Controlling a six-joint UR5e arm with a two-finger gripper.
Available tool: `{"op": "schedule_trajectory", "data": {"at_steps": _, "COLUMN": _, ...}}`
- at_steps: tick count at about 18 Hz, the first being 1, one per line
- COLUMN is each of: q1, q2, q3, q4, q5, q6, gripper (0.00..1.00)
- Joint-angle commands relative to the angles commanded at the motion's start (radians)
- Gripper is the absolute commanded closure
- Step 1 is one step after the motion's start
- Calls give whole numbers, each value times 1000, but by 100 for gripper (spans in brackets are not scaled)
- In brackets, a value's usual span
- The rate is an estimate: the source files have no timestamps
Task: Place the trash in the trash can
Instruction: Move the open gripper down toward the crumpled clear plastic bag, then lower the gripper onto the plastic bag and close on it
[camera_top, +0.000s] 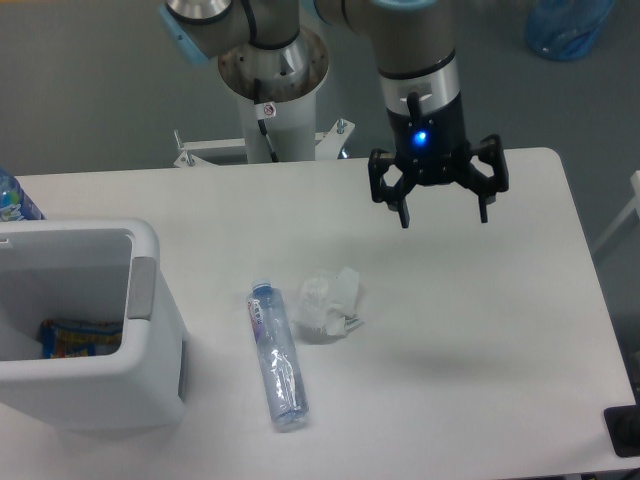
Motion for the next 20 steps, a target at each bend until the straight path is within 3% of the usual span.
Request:
{"op": "schedule_trajectory", "data": {"at_steps": 4, "q1": -14, "q2": -14, "q3": -63, "q4": 2, "q5": 9, "q6": 27, "gripper": 0}}
{"op": "schedule_trajectory", "data": {"at_steps": 8, "q1": -44, "q2": -44, "q3": -100, "q4": 3, "q5": 11, "q6": 136, "gripper": 0}}
{"op": "schedule_trajectory", "data": {"at_steps": 13, "q1": -68, "q2": -89, "q3": -133, "q4": 5, "q5": 11, "q6": 198, "gripper": 0}}
{"op": "schedule_trajectory", "data": {"at_steps": 16, "q1": -68, "q2": -133, "q3": -146, "q4": 8, "q5": 11, "q6": 303, "gripper": 0}}
{"op": "schedule_trajectory", "data": {"at_steps": 20, "q1": -67, "q2": -181, "q3": -153, "q4": 8, "q5": 11, "q6": 304, "gripper": 0}}
